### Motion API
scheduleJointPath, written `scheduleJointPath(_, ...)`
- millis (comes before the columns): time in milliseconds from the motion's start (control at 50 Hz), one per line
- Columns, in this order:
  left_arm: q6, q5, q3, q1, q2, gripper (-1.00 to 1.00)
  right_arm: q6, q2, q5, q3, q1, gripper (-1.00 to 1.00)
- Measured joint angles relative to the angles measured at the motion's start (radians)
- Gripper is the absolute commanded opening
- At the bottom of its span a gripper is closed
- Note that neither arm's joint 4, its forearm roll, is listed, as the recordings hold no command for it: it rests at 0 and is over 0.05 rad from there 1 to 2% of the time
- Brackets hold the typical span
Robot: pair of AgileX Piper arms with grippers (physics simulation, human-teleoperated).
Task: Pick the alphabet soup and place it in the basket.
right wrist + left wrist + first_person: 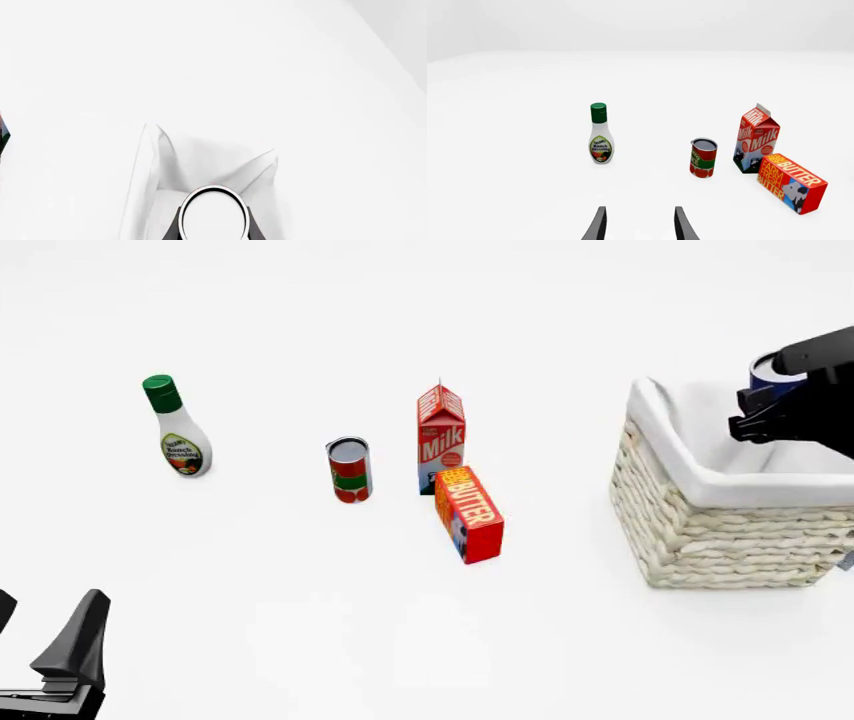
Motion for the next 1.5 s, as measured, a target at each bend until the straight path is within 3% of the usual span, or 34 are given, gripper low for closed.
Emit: scheduleJointPath(1500,0.000,0.000,0.000,0.000,0.000,1.00,-0.077,0.207,0.039,-0.127,-0.040,-1.00)
